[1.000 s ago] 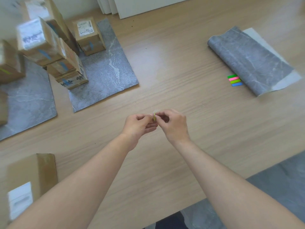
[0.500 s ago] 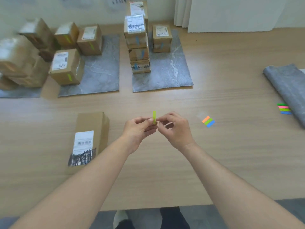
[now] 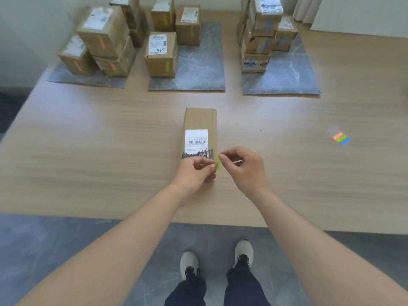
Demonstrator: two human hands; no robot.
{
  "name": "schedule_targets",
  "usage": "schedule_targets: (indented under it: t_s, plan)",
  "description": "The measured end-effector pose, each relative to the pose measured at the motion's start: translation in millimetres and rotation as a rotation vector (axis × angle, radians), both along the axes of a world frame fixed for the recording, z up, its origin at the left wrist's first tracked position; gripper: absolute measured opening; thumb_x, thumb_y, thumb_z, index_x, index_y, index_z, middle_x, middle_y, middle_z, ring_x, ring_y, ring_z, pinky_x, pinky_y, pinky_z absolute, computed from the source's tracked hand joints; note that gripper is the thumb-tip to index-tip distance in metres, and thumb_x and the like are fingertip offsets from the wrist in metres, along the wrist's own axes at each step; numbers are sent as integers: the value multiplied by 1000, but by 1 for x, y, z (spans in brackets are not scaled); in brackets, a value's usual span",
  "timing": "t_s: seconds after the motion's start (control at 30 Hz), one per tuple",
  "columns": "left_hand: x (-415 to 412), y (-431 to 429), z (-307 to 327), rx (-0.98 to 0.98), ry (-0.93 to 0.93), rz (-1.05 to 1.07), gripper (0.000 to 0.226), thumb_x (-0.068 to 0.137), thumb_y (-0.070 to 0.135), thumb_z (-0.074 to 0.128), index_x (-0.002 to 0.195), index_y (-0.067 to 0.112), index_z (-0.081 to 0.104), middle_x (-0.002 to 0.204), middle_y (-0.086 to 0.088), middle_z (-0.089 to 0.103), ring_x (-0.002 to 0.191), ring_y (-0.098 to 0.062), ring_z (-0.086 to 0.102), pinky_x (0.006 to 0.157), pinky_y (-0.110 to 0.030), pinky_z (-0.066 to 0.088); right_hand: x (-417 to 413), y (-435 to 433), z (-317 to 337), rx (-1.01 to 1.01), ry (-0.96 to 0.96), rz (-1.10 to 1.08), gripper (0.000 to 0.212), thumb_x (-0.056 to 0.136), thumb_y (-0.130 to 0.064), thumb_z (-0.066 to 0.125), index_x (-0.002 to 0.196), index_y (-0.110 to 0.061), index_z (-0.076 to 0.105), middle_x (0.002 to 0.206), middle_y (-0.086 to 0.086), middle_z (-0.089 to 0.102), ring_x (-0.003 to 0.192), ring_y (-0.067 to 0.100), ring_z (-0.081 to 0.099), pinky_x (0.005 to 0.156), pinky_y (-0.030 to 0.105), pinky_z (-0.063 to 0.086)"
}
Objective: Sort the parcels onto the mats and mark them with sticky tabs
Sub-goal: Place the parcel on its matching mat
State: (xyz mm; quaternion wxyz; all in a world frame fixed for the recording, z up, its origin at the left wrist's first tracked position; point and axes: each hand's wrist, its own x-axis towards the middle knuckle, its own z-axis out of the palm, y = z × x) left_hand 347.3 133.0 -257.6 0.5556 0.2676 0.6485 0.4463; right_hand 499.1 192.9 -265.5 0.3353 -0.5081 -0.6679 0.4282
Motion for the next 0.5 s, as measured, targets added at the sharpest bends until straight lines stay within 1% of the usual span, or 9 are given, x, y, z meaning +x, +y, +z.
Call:
schedule_targets:
  t_s: [0.13, 0.17, 0.23, 0.3, 0.37, 0.43, 0.5]
  plan:
    - [-12, -27, -20, -8, 71, -17, 7, 91, 1, 69, 87, 6, 72, 73, -10, 69, 65, -17, 63, 68, -28, 58, -8, -21, -18, 18, -19, 55, 2, 90, -16, 77, 88, -17, 78, 88, -6, 72, 74, 4, 66, 67, 16, 50]
    - [-13, -32, -28, -22, 88, -10, 8, 91, 2, 70, 85, 7, 72, 72, -10, 69, 64, -17, 63, 70, -31, 59, -8, -24, -24, 35, -38, 56, 4, 91, -15, 76, 91, -18, 79, 91, -7, 71, 76, 4, 66, 67, 16, 50]
    - [-14, -38, -45, -40, 113, -4, 5, 90, 4, 71, 86, 7, 73, 71, -10, 68, 65, -20, 63, 73, -37, 59, -6, -25, -38, 111, -89, 56, 14, 92, -8, 72, 101, -16, 79, 101, -8, 70, 85, 4, 67, 69, 18, 53]
    - [-10, -42, -62, -48, 133, 10, 8, 90, 4, 71, 84, 9, 73, 70, -10, 67, 65, -20, 61, 74, -39, 58, -3, -24, -52, 225, -185, 106, 30, 90, 3, 65, 111, -14, 78, 114, -4, 70, 98, 7, 67, 79, 25, 56]
    - [-6, -42, -78, -47, 144, 40, 12, 89, 4, 71, 81, 12, 73, 68, -10, 66, 64, -20, 59, 74, -43, 58, -2, -24, -63, 325, -285, 181, 43, 86, 10, 59, 118, -13, 76, 124, 0, 70, 109, 18, 67, 90, 31, 55]
    - [-4, -40, -88, -39, 133, 69, 15, 88, 3, 71, 79, 14, 73, 66, -9, 65, 63, -21, 56, 72, -43, 56, -3, -25, -68, 390, -361, 243, 47, 83, 8, 57, 121, -14, 75, 129, 0, 70, 112, 23, 65, 94, 32, 53]
    - [-1, -38, -98, -22, 127, 88, 18, 87, 4, 71, 75, 17, 74, 63, -9, 64, 61, -20, 55, 69, -39, 52, -5, -25, -70, 413, -383, 278, 42, 85, -2, 58, 120, -15, 75, 130, -1, 69, 113, 25, 65, 92, 32, 52]
